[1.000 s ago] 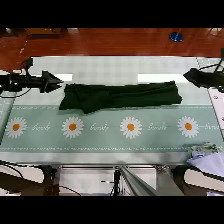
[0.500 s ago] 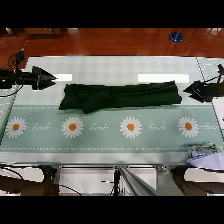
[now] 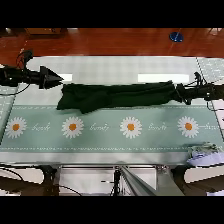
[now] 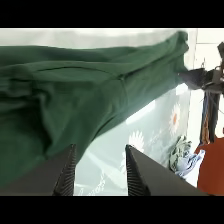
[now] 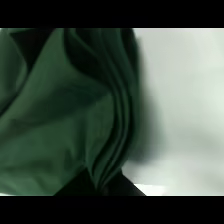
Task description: Fold the shirts.
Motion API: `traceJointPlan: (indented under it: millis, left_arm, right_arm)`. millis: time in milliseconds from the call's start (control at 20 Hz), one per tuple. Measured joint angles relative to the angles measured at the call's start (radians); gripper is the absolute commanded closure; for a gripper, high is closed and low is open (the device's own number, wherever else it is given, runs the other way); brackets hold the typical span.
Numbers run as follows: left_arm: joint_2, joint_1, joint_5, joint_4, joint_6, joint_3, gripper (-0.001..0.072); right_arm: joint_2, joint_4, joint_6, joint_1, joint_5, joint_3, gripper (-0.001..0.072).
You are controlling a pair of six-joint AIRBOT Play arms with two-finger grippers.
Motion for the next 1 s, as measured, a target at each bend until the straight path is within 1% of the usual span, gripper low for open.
traceJointPlan:
  millis: [50,100,150,250,500,800,1000]
  left_arm:
    - [0.002,-0.009,-0.001,-0.005,0.0,0.0,0.0483]
    - [0.004,-0.019,-0.001,-0.013,0.0,0.0,0.0568]
    - [0.006,-0.031,-0.002,-0.029,0.0,0.0,0.0596]
    - [0.009,-0.063,-0.002,-0.074,-0.008,0.0,0.0683]
    - [0.011,-0.229,0.016,-0.161,-0.036,0.0,0.0683]
    - [0.003,-0.511,0.16,-0.187,-0.084,0.0,0.0683]
    - [-0.026,-0.679,0.242,-0.19,-0.109,0.0,0.0684]
  right_arm:
    - [0.019,0.025,-0.011,0.002,0.013,0.013,0.0683]
    - [0.044,0.037,-0.02,0.002,0.031,0.026,0.0683]
    - [0.076,0.049,-0.026,0.001,0.047,0.037,0.0683]
    - [0.154,0.058,-0.031,-0.002,0.082,0.051,0.0683]
    - [0.347,0.001,-0.008,-0.005,0.196,0.064,0.0683]
    - [0.591,-0.053,0.031,-0.005,0.275,0.066,0.0682]
    - [0.715,-0.063,0.056,-0.005,0.311,0.066,0.0682]
